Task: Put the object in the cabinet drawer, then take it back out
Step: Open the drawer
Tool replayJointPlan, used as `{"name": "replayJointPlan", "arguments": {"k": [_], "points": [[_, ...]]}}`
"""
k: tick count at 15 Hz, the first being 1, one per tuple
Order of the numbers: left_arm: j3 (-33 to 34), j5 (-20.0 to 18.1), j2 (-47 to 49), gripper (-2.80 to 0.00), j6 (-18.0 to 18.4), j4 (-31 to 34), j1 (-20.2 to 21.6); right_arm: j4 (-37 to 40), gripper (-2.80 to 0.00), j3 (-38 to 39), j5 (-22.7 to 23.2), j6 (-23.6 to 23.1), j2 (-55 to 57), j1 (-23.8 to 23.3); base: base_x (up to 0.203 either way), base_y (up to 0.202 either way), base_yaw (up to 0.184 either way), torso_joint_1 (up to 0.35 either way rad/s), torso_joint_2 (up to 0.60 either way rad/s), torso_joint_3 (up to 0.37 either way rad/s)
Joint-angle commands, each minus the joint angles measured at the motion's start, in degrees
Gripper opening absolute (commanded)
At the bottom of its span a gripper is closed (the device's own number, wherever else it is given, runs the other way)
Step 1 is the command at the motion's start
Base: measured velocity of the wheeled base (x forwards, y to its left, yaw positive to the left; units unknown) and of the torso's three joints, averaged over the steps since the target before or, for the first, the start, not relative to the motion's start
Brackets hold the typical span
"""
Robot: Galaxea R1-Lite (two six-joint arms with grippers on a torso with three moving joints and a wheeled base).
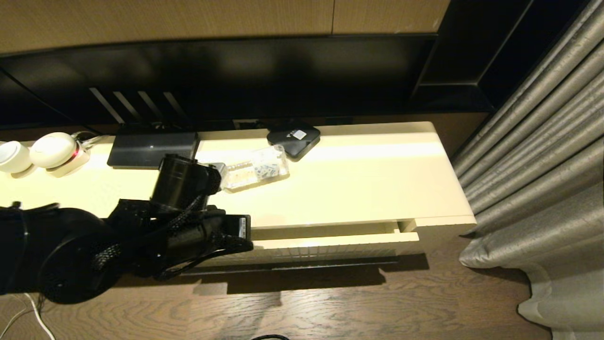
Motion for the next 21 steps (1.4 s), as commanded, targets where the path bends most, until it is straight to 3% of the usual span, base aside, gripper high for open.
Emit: {"name": "replayJointPlan", "arguments": {"k": [1,4,16,21], "points": [[-0.6,2.1,5.5,-2.8,-0.5,-0.7,-0.2,0.0,-2.8,0.1,0.1,0.0,0.1,0.0,0.0,0.0,0.0,0.0,0.0,0.0],[-0.6,4.6,8.2,-2.8,-0.5,-4.2,-0.2,0.0,-2.8,0.0,0.0,0.0,0.1,0.0,0.0,0.0,0.0,0.0,0.0,0.0],[-3.1,7.4,12.7,-2.8,-2.8,-9.0,-0.1,0.0,-2.8,0.1,0.0,0.0,0.1,0.0,0.0,0.0,0.0,0.0,0.0,0.0],[-4.5,7.8,15.6,-2.8,-7.0,-9.1,0.0,0.0,-2.8,0.0,0.1,0.0,0.1,0.0,0.0,0.0,0.0,0.0,0.0,0.0]]}}
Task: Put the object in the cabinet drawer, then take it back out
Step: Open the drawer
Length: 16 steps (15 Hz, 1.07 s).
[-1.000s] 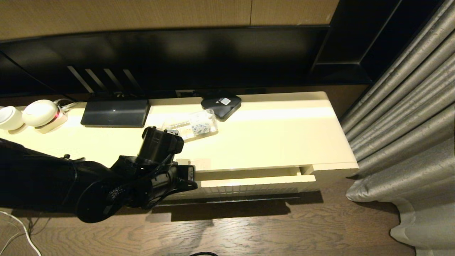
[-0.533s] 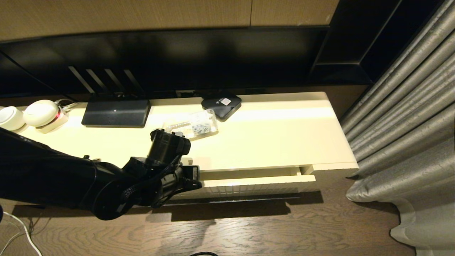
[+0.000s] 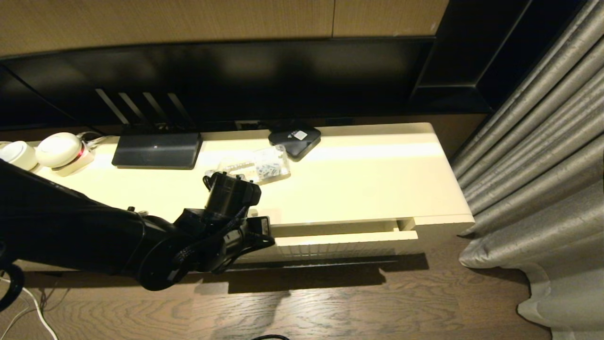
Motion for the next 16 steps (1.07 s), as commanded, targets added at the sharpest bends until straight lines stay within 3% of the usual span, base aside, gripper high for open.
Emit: {"name": "replayJointPlan", "arguments": {"k": [1,9,16], "points": [[-0.8,0.7,2.1,-2.8,-1.3,-0.1,0.1,0.0,-2.8,0.1,0.0,0.0,0.1,0.0,0.0,0.0,0.0,0.0,0.0,0.0],[1.3,0.8,-1.7,-2.8,-3.2,0.8,-0.3,0.0,-2.8,0.0,0.0,0.0,0.1,0.0,0.0,0.0,0.0,0.0,0.0,0.0],[2.7,0.8,-8.1,-2.8,-2.0,1.0,-0.9,0.0,-2.8,0.1,0.0,0.0,0.1,0.0,0.0,0.0,0.0,0.0,0.0,0.0]]}}
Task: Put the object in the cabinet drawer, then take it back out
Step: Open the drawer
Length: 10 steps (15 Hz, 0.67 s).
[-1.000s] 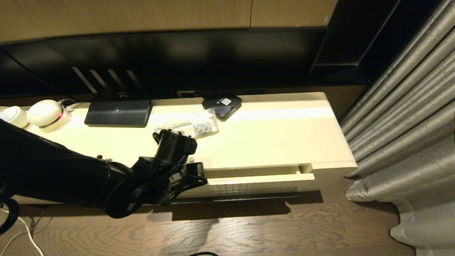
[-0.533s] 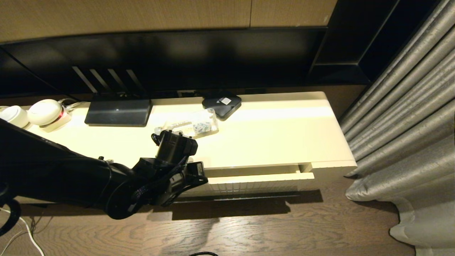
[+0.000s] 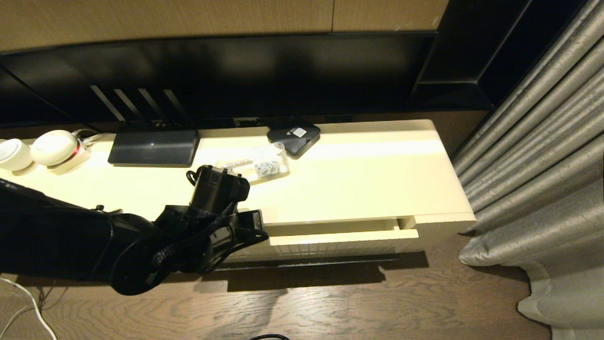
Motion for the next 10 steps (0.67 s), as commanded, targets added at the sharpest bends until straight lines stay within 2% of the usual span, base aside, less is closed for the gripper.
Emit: {"name": "replayJointPlan", "arguments": {"k": [1,10], "points": [[0.5,0.1,-2.4,-2.8,0.0,-0.1,-0.2,0.0,-2.8,0.0,0.0,0.0,0.1,0.0,0.0,0.0,0.0,0.0,0.0,0.0],[1.2,-0.4,2.7,-2.8,-0.9,-0.5,-0.1,0.0,-2.8,0.1,0.1,0.0,0.1,0.0,0.0,0.0,0.0,0.0,0.0,0.0]]}}
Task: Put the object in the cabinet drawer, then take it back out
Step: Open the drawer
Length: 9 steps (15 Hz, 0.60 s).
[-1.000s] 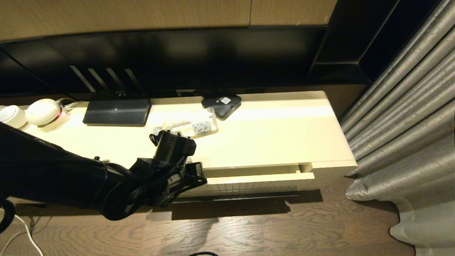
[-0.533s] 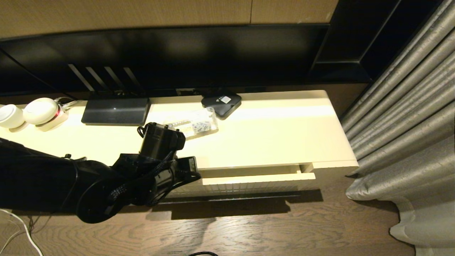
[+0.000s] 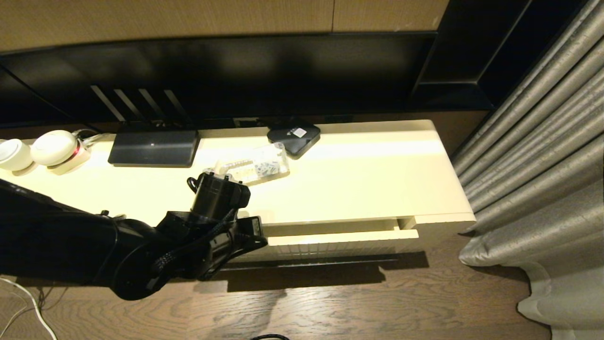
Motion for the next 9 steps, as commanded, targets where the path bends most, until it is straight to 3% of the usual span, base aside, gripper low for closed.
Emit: {"name": "replayJointPlan", "arguments": {"k": [1,9], "points": [[-0.4,0.0,2.0,-2.8,-0.3,-0.2,0.0,0.0,-2.8,0.1,0.0,0.0,0.1,0.0,0.0,0.0,0.0,0.0,0.0,0.0],[-1.5,-0.1,3.3,-2.8,-2.3,-0.2,0.0,0.0,-2.8,0.0,0.0,0.0,0.1,0.0,0.0,0.0,0.0,0.0,0.0,0.0]]}}
